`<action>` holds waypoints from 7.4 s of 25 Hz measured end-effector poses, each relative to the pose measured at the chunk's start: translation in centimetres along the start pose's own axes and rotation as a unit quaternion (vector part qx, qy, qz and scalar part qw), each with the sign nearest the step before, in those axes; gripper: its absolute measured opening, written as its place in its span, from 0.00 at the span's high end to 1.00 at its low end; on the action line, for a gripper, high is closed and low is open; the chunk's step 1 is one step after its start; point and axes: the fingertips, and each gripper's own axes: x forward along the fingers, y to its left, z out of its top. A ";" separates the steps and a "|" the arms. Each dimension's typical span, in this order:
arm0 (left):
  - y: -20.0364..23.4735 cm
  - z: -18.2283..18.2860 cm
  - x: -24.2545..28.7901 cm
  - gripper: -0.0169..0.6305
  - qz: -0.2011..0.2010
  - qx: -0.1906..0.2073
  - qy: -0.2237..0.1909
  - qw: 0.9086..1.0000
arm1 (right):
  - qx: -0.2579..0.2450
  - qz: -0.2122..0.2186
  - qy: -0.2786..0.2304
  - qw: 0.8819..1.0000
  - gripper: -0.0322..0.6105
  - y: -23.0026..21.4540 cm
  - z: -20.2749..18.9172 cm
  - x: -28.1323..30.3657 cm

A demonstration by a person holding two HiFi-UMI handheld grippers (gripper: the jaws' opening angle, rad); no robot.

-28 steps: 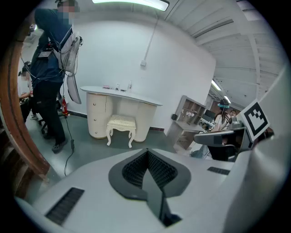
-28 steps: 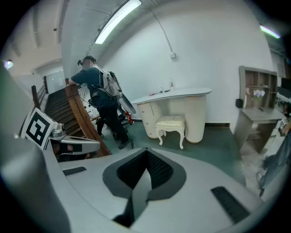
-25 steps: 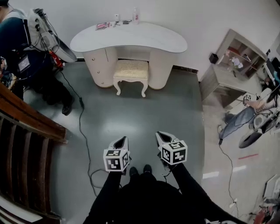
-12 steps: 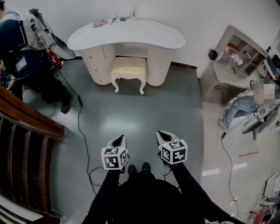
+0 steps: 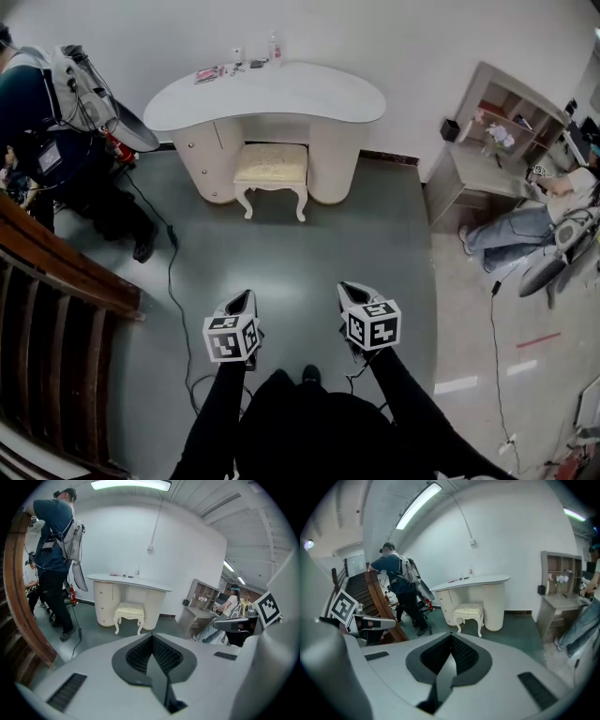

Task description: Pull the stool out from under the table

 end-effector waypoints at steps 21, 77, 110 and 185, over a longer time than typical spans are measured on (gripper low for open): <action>3.9 5.4 5.8 0.96 0.032 0.025 0.000 0.999 | -0.018 -0.003 -0.006 1.000 0.95 -2.8 5.6 6.3; 38.4 -7.0 70.1 0.44 0.066 -0.020 0.097 0.993 | 0.022 -0.098 0.091 0.991 0.46 -29.9 -6.0 70.3; 42.8 -7.7 79.8 0.67 0.064 0.019 0.021 0.998 | -0.036 -0.114 -0.014 0.993 0.65 -32.4 -7.0 77.8; 42.5 -7.7 77.9 0.68 0.044 0.006 0.086 0.995 | 0.013 -0.130 0.057 0.990 0.66 -30.8 -7.6 75.7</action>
